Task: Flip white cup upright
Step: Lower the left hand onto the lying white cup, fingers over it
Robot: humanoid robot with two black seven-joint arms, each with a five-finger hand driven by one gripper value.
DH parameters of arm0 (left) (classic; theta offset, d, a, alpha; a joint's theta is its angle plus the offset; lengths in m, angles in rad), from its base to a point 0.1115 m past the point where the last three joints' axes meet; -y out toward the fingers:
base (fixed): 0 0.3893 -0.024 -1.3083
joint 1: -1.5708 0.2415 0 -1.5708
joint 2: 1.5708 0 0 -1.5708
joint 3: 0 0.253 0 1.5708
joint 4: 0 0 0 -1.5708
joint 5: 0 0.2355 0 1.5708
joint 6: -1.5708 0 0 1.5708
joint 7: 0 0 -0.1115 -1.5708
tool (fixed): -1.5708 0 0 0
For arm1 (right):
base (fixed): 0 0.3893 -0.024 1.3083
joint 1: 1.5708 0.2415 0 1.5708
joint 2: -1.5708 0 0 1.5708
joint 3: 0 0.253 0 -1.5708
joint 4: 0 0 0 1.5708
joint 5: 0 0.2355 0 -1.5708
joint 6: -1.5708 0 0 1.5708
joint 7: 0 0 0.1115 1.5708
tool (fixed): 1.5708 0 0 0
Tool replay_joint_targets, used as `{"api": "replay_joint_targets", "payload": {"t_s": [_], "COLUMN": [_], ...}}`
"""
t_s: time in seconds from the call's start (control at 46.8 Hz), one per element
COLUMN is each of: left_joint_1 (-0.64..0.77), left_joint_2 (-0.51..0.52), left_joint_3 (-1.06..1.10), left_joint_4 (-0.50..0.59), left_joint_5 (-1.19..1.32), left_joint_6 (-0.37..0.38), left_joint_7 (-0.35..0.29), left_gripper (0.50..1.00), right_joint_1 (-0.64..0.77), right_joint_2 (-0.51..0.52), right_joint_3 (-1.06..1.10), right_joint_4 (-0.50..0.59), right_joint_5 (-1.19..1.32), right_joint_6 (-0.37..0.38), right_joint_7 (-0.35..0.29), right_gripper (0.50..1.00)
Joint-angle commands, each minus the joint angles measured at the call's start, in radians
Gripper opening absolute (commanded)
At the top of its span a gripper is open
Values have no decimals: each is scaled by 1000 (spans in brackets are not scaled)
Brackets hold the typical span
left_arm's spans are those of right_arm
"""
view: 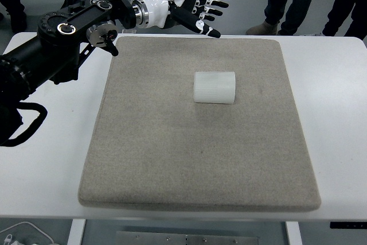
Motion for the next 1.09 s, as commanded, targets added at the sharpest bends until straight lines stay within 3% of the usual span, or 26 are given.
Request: {"api": "replay_joint_targets", "payload": {"t_s": [0.0,0.406,1.069], "left_joint_1": [-7,-39,-119], "left_joint_2": [0,0,-12], "left_joint_3": [24,27,182], "left_joint_4": [0,-26,-156], "left_joint_5": [54,324,423], "left_joint_6": [0,0,-12], "left_joint_7": [0,10,148], "left_gripper": [988,973,975], "right_joint_1": [0,0,0], "right_joint_2": [0,0,0], "right_joint_3": [0,0,-3], "right_joint_4": [0,0,0], "right_joint_5": [3,3,1], "right_joint_6": [0,1,1], "right_joint_7": [0,0,0], "right_gripper": [930,930,930]}}
